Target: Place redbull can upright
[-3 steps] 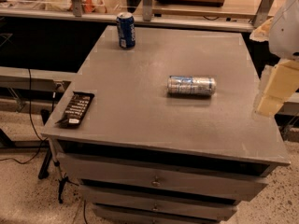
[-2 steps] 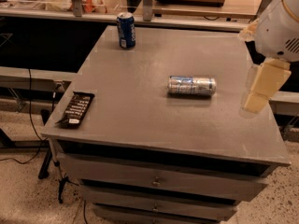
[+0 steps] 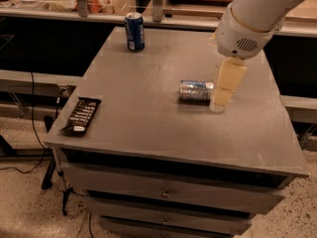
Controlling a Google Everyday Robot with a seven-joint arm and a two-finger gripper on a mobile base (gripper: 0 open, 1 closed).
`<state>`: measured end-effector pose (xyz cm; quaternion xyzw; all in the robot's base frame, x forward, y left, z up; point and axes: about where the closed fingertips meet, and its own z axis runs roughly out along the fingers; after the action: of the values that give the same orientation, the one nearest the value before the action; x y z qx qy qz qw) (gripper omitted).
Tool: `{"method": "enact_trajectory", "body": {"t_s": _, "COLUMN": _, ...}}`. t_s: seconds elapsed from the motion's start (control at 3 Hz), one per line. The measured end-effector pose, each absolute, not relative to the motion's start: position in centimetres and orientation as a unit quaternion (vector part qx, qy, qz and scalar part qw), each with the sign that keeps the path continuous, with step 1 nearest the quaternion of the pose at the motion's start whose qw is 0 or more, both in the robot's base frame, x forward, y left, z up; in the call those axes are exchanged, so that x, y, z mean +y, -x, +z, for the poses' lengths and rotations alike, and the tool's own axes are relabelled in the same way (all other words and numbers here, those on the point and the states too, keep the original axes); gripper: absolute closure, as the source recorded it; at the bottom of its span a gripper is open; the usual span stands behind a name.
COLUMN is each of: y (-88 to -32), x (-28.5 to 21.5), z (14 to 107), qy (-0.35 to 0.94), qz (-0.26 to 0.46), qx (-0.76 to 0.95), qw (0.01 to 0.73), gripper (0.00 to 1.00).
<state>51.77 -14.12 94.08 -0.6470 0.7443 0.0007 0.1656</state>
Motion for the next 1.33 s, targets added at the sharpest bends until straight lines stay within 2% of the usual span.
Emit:
{"method": "enact_trajectory", "body": {"t_s": 0.67, "y": -57.7, "x": -13.1, "z": 88.6, "qy": 0.614, "qz": -0.012, "qx": 0.784, "qw": 0.091, "gripper": 0.00}}
{"method": "enact_trajectory", "body": {"t_s": 1.33, "y": -59.5, "x": -13.5, "z": 84.7, "qy": 0.560, "qz": -0.003, "qx": 0.827, "qw": 0.049, "gripper": 0.00}}
